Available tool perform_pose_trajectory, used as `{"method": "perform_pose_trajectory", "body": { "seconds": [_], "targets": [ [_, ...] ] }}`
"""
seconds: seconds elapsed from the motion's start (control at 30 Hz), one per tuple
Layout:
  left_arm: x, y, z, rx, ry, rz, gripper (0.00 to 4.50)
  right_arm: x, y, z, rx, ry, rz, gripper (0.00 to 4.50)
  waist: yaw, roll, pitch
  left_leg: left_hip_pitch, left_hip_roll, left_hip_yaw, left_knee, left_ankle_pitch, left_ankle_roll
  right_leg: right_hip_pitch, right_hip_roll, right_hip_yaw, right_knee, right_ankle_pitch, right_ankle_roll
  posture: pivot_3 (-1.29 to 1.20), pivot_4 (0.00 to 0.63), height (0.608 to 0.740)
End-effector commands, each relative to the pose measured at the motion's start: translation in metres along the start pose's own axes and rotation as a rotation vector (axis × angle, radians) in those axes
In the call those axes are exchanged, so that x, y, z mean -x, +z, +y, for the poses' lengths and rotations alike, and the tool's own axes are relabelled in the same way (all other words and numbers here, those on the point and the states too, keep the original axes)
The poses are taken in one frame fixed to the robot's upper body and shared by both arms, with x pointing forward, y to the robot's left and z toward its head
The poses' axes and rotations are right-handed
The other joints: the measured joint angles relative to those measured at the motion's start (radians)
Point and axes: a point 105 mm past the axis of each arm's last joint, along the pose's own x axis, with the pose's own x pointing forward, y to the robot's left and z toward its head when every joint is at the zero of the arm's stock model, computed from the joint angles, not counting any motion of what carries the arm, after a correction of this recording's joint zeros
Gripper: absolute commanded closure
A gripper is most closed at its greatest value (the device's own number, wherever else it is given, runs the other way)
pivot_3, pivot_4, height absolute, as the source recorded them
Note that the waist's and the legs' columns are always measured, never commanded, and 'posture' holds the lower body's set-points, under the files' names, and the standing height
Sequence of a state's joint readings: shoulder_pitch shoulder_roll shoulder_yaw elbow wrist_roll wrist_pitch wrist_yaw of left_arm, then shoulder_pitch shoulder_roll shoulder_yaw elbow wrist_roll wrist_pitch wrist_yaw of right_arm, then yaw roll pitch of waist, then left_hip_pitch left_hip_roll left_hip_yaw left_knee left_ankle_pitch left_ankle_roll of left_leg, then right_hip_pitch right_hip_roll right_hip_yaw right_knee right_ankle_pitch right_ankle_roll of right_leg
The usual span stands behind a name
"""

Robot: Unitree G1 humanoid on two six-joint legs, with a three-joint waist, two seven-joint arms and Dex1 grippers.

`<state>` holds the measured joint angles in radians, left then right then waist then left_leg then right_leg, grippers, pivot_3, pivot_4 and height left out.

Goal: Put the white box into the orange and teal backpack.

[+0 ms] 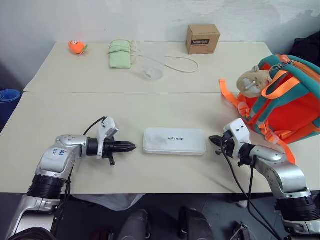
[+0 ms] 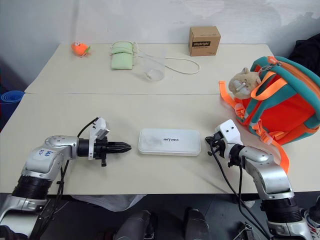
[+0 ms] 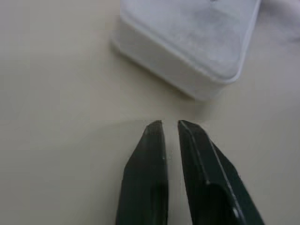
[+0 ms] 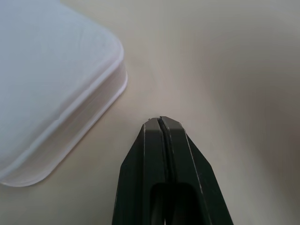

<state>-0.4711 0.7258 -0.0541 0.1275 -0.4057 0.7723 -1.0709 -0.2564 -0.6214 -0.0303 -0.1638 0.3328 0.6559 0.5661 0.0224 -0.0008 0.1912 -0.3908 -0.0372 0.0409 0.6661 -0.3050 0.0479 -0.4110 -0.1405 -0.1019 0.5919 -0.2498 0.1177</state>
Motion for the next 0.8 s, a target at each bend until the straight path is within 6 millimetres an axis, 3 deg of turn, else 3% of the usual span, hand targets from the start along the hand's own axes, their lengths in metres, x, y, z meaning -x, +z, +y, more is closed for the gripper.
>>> {"method": "perform_pose_trajectory", "body": {
  "seconds": [0.03,0.13,0.33,0.4,0.6,0.7,0.8],
  "targets": [
    [0.004,0.017,0.0,0.163,-0.047,-0.06,2.75,0.002,-0.003,-0.004,0.021,-0.039,-0.001,4.5,0.004,0.0,0.0,0.0,0.0,0.0,0.0,0.0,0.0,0.0,0.0,0.0,0.0,0.0,0.0,0.0,0.15,0.74],
    [-0.002,0.024,0.0,0.282,-0.076,-0.069,1.81,-0.001,-0.007,-0.003,0.019,-0.04,0.002,4.5,0.002,0.0,0.0,0.0,-0.001,-0.001,0.001,0.0,0.001,0.001,0.0,0.0,0.0,0.0,0.001,0.0,0.15,0.74],
    [-0.021,0.017,-0.001,0.391,-0.108,-0.039,0.02,-0.007,-0.006,0.006,0.049,-0.023,-0.003,4.5,-0.001,0.0,0.0,0.001,0.0,0.0,0.001,0.001,0.0,0.002,0.001,0.001,0.0,0.0,0.001,0.0,0.15,0.74],
    [-0.037,0.015,-0.003,0.47,-0.135,-0.028,0.02,-0.01,-0.005,0.008,0.05,-0.021,-0.009,4.5,-0.001,-0.001,-0.001,0.002,0.0,0.0,0.001,0.001,0.0,0.003,0.001,0.001,0.0,0.0,0.001,0.0,0.15,0.74],
    [-0.082,0.015,-0.018,0.454,-0.19,0.006,0.02,-0.015,-0.004,0.015,0.052,-0.007,-0.018,4.5,0.006,-0.002,-0.005,0.005,-0.002,-0.002,0.001,0.002,0.0,0.006,-0.001,0.001,0.001,0.001,0.001,0.0,0.15,0.74],
    [-0.094,0.024,-0.025,0.446,-0.227,-0.009,0.63,-0.014,-0.004,0.014,0.049,-0.018,-0.024,4.5,0.004,-0.003,-0.006,0.005,-0.002,-0.002,0.001,0.002,0.0,0.006,-0.001,0.001,0.001,0.001,0.001,0.0,0.15,0.74],
    [-0.095,0.038,-0.027,0.453,-0.254,-0.051,1.55,-0.011,-0.005,0.01,0.041,-0.045,-0.031,4.5,0.002,-0.003,-0.006,0.004,-0.002,-0.002,0.001,0.002,0.0,0.006,-0.001,0.001,0.001,0.001,0.001,0.0,0.15,0.74]
  ]
}}
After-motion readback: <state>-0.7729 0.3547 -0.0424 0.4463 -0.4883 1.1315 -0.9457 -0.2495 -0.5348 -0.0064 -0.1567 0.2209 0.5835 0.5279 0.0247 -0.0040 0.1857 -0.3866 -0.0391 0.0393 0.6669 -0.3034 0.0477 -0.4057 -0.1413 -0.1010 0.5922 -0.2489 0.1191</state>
